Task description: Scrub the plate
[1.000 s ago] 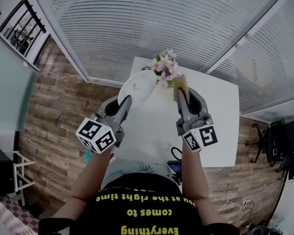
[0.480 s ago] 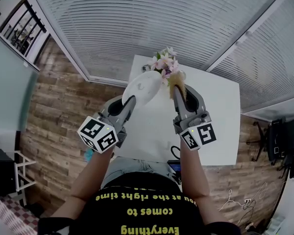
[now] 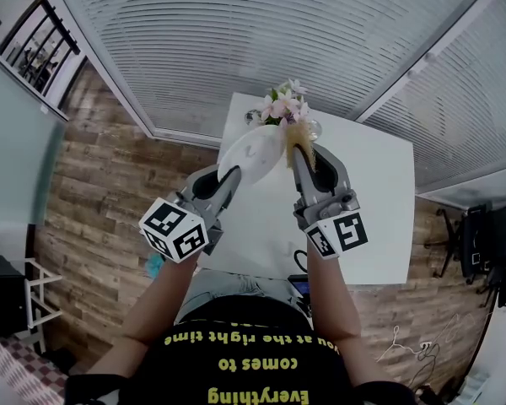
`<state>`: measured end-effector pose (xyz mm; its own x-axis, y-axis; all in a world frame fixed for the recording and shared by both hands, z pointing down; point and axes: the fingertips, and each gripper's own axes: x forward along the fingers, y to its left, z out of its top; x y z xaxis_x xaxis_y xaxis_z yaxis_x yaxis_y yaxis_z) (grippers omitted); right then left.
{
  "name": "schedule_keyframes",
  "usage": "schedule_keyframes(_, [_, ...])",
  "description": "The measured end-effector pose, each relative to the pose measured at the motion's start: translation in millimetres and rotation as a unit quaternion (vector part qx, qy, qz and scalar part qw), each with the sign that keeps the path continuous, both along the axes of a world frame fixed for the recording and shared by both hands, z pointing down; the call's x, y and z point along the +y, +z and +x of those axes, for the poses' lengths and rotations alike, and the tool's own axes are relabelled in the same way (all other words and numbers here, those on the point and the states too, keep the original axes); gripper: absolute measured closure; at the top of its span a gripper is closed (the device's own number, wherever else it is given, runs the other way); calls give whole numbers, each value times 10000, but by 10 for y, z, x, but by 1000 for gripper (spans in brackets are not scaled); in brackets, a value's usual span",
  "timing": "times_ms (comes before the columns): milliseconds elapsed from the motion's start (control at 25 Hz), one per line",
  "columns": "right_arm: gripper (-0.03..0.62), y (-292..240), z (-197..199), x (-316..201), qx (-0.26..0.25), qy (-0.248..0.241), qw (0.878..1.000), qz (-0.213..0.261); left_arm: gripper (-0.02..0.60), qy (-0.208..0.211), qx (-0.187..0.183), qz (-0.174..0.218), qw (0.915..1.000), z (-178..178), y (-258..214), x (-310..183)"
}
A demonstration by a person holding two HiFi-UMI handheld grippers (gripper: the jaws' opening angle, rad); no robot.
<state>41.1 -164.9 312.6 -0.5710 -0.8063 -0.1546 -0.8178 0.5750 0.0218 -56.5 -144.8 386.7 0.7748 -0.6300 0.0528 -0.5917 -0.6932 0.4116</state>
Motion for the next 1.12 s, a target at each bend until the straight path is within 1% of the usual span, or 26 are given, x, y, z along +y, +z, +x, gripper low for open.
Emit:
schedule_keyframes(200, [549, -13, -29, 2, -48, -56, 9999, 88, 561, 15, 21, -33, 10000, 44, 6, -9])
schedule_keyframes(360, [549, -20, -60, -10, -50, -108, 9998, 132, 561, 31, -35, -18, 10000, 79, 17, -20])
schedule_keyframes(600, [549, -21, -133, -29, -12, -199, 9996, 178, 561, 66, 39, -77, 9999, 130, 30, -59])
schedule_keyframes(760, [549, -52, -230, 21, -55, -353, 9990, 258, 561, 76, 82, -92, 9999, 132, 15, -47])
schedule_keyframes(1120, [551, -35, -510, 132, 68, -753, 9963, 413, 561, 75, 143, -156, 9997, 128, 40, -51])
